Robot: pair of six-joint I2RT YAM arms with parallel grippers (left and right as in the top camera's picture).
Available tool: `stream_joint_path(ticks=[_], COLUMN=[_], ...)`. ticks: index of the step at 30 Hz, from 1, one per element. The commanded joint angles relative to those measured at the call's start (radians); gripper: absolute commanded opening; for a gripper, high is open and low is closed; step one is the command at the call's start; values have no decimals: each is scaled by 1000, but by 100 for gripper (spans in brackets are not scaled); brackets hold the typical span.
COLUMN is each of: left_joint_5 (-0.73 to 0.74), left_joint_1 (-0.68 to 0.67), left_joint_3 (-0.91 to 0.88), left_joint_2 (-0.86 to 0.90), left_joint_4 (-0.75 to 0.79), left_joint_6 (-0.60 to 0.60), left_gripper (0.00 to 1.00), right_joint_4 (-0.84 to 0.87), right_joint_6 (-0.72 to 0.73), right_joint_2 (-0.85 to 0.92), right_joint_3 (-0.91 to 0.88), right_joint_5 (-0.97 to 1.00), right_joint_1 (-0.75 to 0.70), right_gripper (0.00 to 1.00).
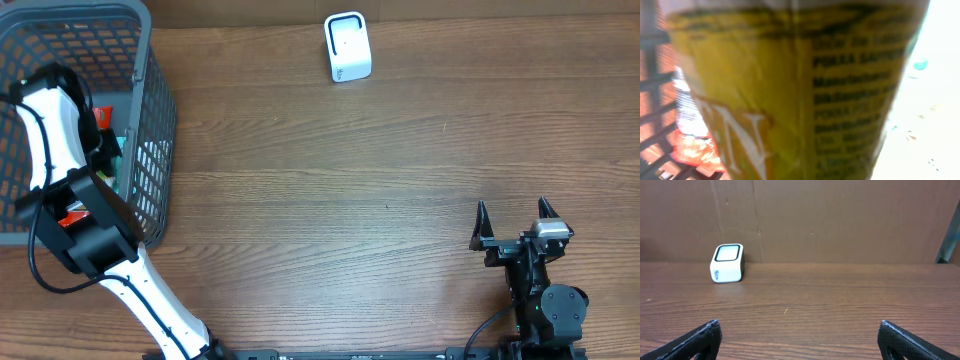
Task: Scan the item barcode
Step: 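Lift the snack bag out and carry it toward the white scanner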
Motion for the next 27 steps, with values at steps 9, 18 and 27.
stream_joint_path(ticks=[9, 18, 27], left_joint_5=[241, 613, 1044], left_joint_1=[-19, -24, -24], left_joint_3=[545, 861, 1057], left_joint_2=[-16, -19, -29], left_joint_4=[-175, -241, -219], left_joint_6=[-37, -37, -39], left_gripper=[8, 4, 8], right_joint_4=[5, 5, 5], right_joint_6=[-5, -5, -5], right_joint_2=[-10, -10, -10], right_joint_3=[-10, -10, -10], right_joint_5=[9, 9, 10], right_joint_1=[-3, -3, -3], right_gripper=[100, 100, 100])
